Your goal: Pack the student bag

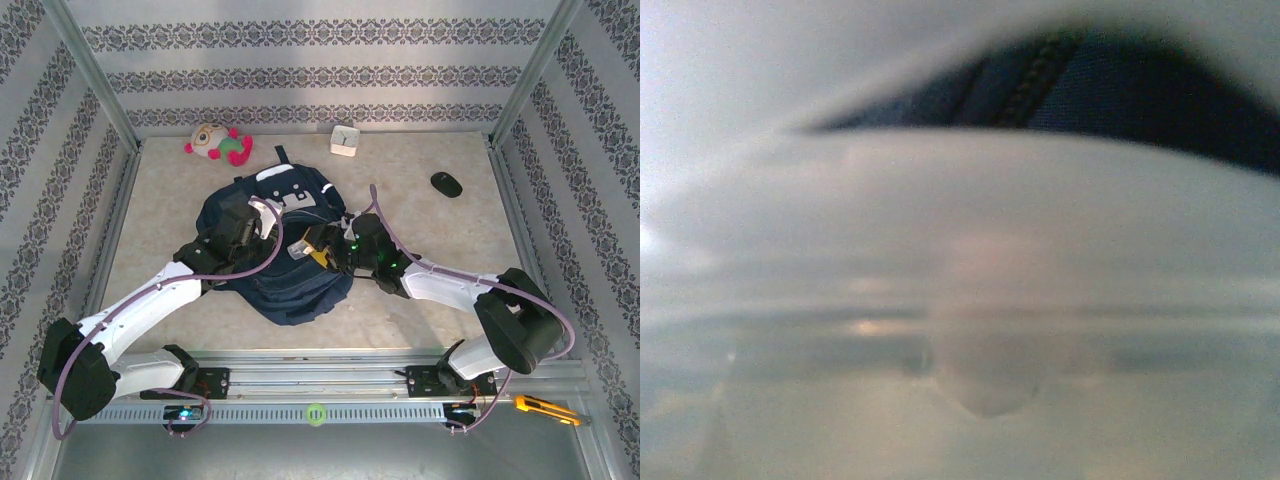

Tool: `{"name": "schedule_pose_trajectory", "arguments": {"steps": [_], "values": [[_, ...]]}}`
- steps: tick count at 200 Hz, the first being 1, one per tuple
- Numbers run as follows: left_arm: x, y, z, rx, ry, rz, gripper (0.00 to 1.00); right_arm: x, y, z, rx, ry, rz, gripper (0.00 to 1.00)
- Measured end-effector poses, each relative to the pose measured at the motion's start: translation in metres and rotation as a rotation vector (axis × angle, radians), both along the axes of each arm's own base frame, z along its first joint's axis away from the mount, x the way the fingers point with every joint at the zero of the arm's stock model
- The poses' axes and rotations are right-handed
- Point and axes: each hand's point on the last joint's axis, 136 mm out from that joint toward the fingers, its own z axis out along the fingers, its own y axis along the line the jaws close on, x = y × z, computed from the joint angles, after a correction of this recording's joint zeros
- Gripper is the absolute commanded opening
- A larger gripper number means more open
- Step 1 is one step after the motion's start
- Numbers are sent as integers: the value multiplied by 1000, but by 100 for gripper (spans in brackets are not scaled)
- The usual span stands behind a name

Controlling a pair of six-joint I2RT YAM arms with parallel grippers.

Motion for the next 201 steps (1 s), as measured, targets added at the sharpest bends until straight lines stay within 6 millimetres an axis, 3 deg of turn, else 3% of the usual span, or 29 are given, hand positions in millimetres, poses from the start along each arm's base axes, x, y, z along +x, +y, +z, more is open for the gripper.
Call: {"name": "schedule_pose_trajectory", "arguments": {"steps": [94, 134, 168, 201], "values": [[1, -1, 1, -4, -6, 0, 1, -16, 17, 4, 6, -7, 57, 67], [1, -1, 2, -7, -7, -3, 1, -19, 19, 4, 1, -15, 75, 63], [1, -2, 2, -9, -10, -3, 1, -25, 7, 4, -15, -15, 69, 58], [1, -2, 3, -9, -10, -3, 1, -25, -13, 16, -40, -39, 50, 49]]}}
